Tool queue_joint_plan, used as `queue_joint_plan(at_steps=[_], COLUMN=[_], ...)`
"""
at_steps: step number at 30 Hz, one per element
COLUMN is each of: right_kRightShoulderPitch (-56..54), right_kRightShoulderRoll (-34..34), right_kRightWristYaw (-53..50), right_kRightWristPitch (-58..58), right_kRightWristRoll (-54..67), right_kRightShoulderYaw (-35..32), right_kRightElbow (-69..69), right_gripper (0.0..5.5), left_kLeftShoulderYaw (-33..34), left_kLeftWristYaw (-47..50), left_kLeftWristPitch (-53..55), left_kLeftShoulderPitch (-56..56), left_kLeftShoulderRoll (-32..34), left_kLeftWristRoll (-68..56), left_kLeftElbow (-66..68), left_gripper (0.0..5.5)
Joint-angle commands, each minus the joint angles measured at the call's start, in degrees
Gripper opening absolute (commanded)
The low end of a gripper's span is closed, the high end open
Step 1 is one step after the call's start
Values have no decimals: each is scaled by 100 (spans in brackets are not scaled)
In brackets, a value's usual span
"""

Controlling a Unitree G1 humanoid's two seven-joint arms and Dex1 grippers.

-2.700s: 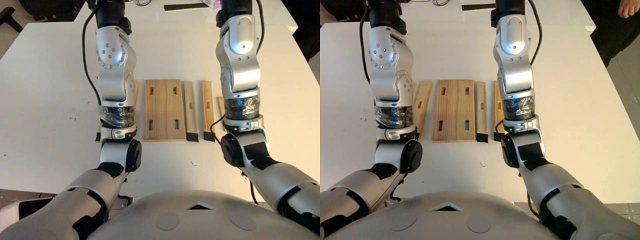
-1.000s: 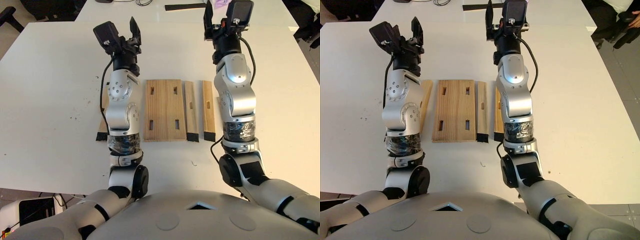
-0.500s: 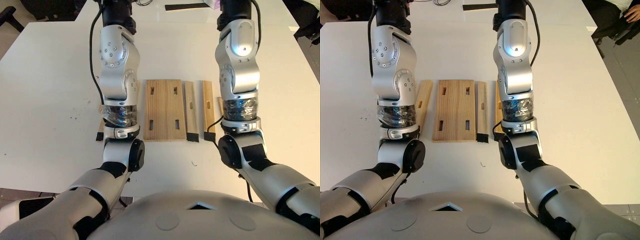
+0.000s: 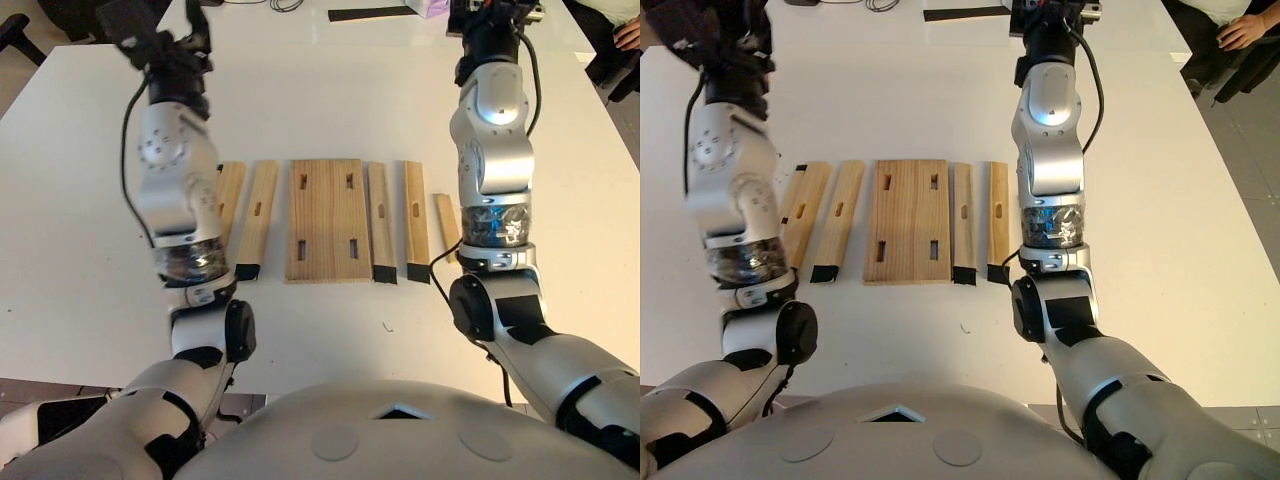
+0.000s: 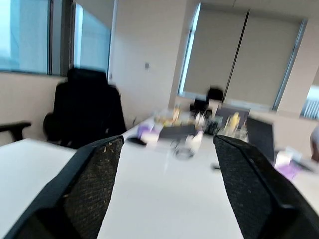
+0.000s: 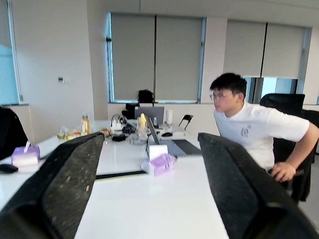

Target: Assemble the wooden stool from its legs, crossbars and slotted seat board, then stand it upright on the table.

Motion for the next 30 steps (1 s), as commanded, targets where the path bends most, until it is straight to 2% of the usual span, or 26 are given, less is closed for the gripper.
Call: queue_joint_plan(at_steps=[1, 4, 9, 17, 30], right_kRightShoulderPitch=[107, 159, 264, 404, 467], right_kRightShoulderRoll=[-171, -224, -284, -243, -348], right_kRightWristYaw=[-55, -125, -134, -253, -395], right_kRightWristPitch=[215, 263, 194, 163, 100], right_kRightWristRoll=[109, 121, 75, 140, 102], right_kRightShoulderYaw=[-236, -315, -263, -342, -473], right_kRightElbow=[-248, -363, -359, -353, -276], right_gripper=[346, 346, 346, 346, 346], left_kLeftShoulderYaw=[-219, -377, -346, -669, -840], left_kLeftWristYaw=[-1169, -2016, -2481, -2899, -3066], left_kLeftWristPitch=[406, 262, -353, -1135, -1124], left_kLeftShoulderPitch=[1082, 1733, 1966, 2036, 2176], left_kLeftShoulderRoll=[909, 1545, 1991, 2080, 2138], left_kLeftWristRoll=[-38, 105, 349, 648, 768], left_kLeftElbow=[-70, 193, 1270, 2164, 2187], left_gripper=[335, 335, 335, 335, 335])
